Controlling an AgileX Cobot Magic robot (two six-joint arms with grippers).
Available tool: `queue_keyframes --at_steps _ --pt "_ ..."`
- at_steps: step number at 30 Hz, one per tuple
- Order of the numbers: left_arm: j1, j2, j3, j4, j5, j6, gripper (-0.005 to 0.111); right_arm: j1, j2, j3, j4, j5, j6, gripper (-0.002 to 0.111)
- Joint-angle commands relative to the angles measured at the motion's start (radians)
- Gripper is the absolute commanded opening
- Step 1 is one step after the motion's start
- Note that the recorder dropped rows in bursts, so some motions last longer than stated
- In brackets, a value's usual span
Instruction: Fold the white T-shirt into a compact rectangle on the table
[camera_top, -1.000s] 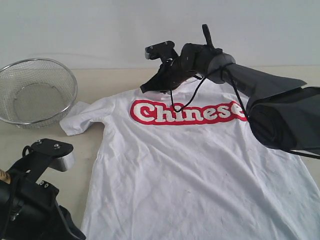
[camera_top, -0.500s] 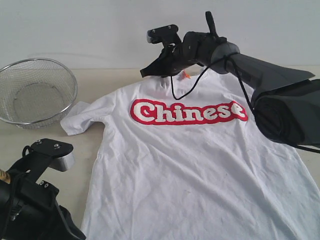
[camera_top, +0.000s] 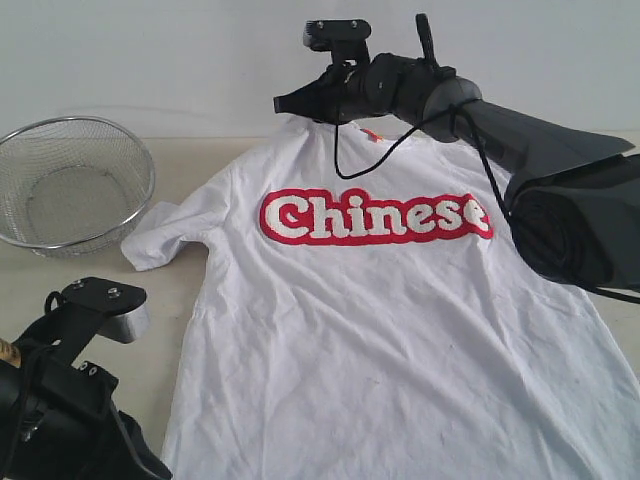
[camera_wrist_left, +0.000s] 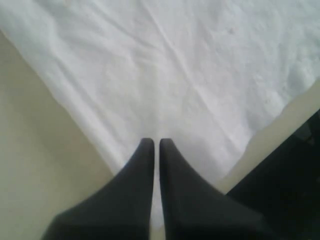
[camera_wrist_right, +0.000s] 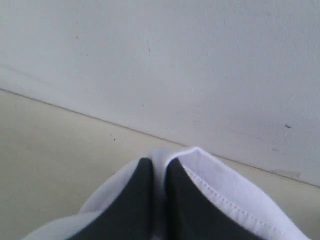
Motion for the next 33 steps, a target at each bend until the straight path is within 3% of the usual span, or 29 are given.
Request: queue_keyframes --at_steps 1,5,9,11,14,15,17,18,26,32,33 --pt "-0.004 -0.007 -0.003 -0.003 -0.002 -0.004 0.004 -0.007 -0.016 0.002 0.125 -0.083 0.015 0.000" --pt "-0.004 -0.007 -0.003 -0.003 -0.002 -0.004 0.004 -0.007 -0.009 0.002 0.121 -0.099 0.020 0.000" --pt "-0.004 -0.007 -0.003 -0.003 -0.002 -0.004 0.004 -0.007 0.010 0.002 -0.079 0.019 0.020 0.000" --pt "-0.004 -0.007 -0.003 -0.003 -0.002 -0.004 0.004 -0.009 0.030 0.002 -0.090 0.066 0.020 0.005" --pt "-0.004 -0.007 -0.003 -0.003 0.001 -0.004 0.004 -0.013 0.044 0.002 -0.092 0.106 0.020 0.028" --pt "-0.004 -0.007 -0.003 -0.003 0.004 -0.004 0.004 -0.015 0.046 0.002 -0.092 0.118 0.023 0.044" --pt "-0.004 -0.007 -0.003 -0.003 0.006 -0.004 0.004 -0.017 0.046 0.002 -0.114 0.126 0.045 0.066" --pt "-0.004 -0.007 -0.003 -0.003 0.006 -0.004 0.004 -0.019 0.040 0.002 -0.138 0.135 0.083 0.068" --pt "-0.004 -0.007 -0.003 -0.003 -0.005 -0.004 0.004 -0.057 -0.050 0.002 -0.170 0.195 0.135 0.037" --pt "-0.004 -0.007 -0.003 -0.003 -0.020 -0.011 0.004 -0.111 -0.092 0.002 -0.167 0.390 0.138 0.000" --pt "-0.004 -0.007 -0.003 -0.003 -0.025 -0.011 0.004 -0.120 -0.092 0.002 -0.165 0.430 0.138 0.000"
